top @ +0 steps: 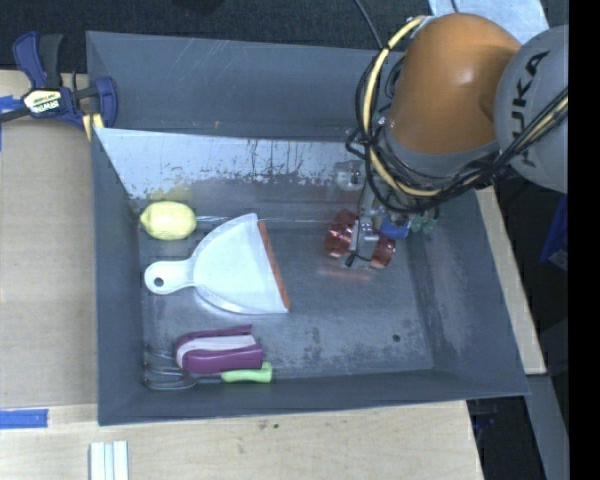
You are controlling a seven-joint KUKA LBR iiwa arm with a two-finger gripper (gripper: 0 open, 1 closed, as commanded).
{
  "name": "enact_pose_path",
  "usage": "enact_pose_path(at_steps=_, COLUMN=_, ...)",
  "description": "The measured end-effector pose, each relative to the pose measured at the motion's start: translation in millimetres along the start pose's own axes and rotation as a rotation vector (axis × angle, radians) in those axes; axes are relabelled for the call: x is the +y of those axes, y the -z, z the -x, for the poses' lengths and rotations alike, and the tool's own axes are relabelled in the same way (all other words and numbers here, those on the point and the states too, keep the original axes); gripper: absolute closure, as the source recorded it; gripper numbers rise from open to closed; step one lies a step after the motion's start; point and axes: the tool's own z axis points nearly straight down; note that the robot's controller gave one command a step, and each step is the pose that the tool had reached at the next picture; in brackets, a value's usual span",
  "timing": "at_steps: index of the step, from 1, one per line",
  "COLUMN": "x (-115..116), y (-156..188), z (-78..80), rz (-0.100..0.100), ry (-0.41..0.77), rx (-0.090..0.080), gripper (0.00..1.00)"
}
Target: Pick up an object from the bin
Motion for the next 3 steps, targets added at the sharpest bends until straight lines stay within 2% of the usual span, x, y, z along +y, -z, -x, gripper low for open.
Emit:
enact_pose_path(at_steps=1, x=0, y=4, z=1.6, rz=0.000, ry=-0.001, rx=-0.008, gripper=0.00)
enact_pose_path(at_steps=2, x=-105, y=-131, z=26.7, rz=-0.001, ry=0.004, rx=-0.013, gripper=0.00)
enact_pose_path(at_steps=3, x=-69, y=-53, z=8.0, rz=0.001, ry=0.125, rx=-0.028, gripper=0.00)
